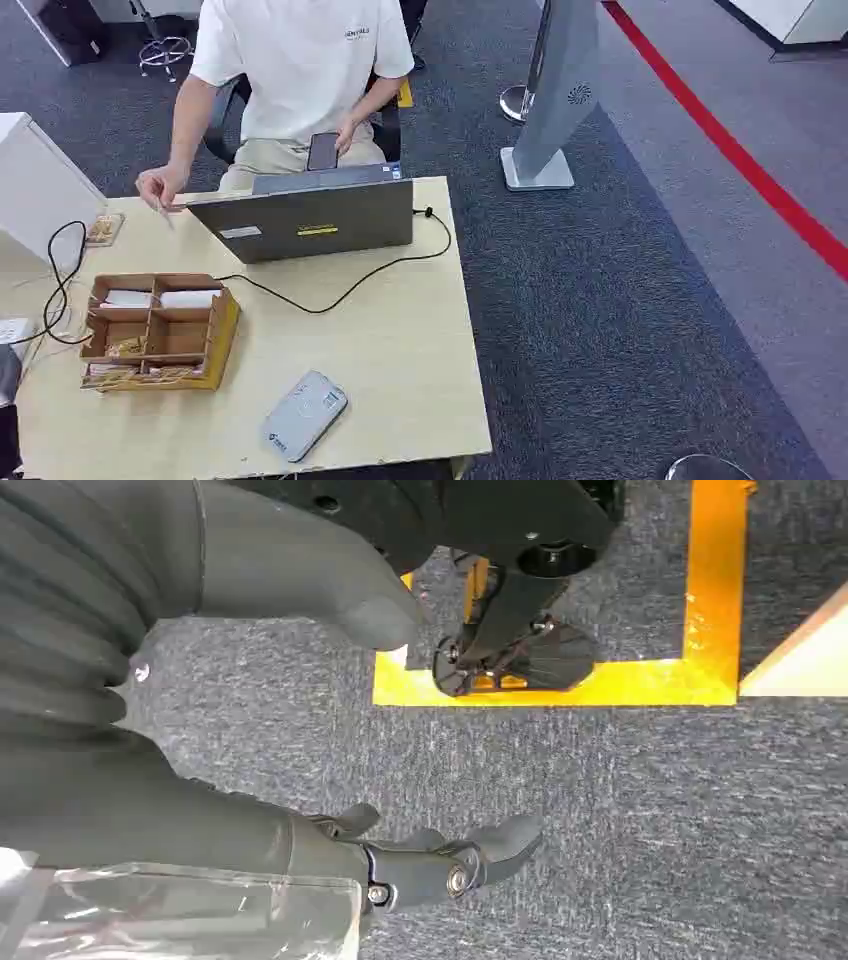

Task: Pass the card to the sensor for recognition and then transmit it.

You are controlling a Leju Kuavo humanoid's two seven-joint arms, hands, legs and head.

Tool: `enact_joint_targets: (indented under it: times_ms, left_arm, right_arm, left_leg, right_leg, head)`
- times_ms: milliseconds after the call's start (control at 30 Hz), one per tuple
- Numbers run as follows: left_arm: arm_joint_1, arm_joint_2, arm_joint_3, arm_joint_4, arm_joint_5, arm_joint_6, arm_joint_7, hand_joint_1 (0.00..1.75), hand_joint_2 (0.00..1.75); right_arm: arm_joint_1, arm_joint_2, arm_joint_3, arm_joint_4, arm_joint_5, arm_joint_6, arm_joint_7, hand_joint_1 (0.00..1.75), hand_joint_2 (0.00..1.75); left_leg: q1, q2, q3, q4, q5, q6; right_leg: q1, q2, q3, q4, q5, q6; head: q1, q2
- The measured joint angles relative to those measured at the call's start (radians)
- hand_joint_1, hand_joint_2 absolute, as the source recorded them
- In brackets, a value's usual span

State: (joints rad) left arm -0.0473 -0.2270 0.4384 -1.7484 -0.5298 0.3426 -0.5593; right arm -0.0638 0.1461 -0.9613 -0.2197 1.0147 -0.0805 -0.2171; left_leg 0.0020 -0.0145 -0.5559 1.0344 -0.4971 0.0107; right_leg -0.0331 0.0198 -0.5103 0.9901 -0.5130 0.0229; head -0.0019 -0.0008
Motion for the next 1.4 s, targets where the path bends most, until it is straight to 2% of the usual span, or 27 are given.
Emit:
enact_joint_targets:
  times_ms: [367,767,800,833,1400]
  left_arm:
    - [-0.156,0.078,-0.21,0.201,-0.168,-0.113,0.157,0.0,1.75]
    - [-0.303,0.153,-0.405,0.414,-0.318,-0.215,0.308,0.0,1.75]
    - [-0.316,0.16,-0.423,0.433,-0.332,-0.224,0.323,0.77,1.75]
    - [-0.328,0.167,-0.441,0.452,-0.346,-0.234,0.337,1.75,1.75]
    - [-0.593,0.311,-0.758,0.757,-0.578,-0.362,0.559,1.75,1.75]
  right_arm:
    - [0.0,0.0,0.0,0.003,0.024,0.015,0.019,0.0,1.75]
    - [0.0,0.0,0.002,0.006,0.048,0.027,0.042,0.0,1.75]
    - [0.001,0.0,0.002,0.006,0.053,0.028,0.045,0.0,1.75]
    - [0.001,0.0,0.002,0.006,0.055,0.029,0.048,0.0,1.75]
    - [0.002,-0.003,0.008,0.007,0.108,0.045,0.093,0.0,1.75]
  left_leg:
    - [0.0,0.0,-0.001,0.0,0.001,0.0]
    - [0.0,0.001,-0.002,0.0,0.002,0.0]
    - [0.0,0.001,-0.002,0.0,0.002,0.0]
    - [0.0,0.001,-0.002,0.0,0.002,0.0]
    - [0.0,-0.003,-0.003,0.0,0.008,0.001]
  right_leg:
    - [0.0,0.001,0.0,0.0,0.002,0.002]
    - [0.0,0.002,-0.001,0.0,0.003,0.001]
    - [0.0,0.002,-0.001,0.0,0.003,0.001]
    - [0.0,0.002,-0.001,0.0,0.003,0.001]
    - [0.0,-0.002,0.0,0.0,0.007,0.002]
  head:
    - [0.0,0.0]
    - [0.0,0.0]
    - [0.0,0.0]
    - [0.0,0.0]
    - [0.0,0.0]
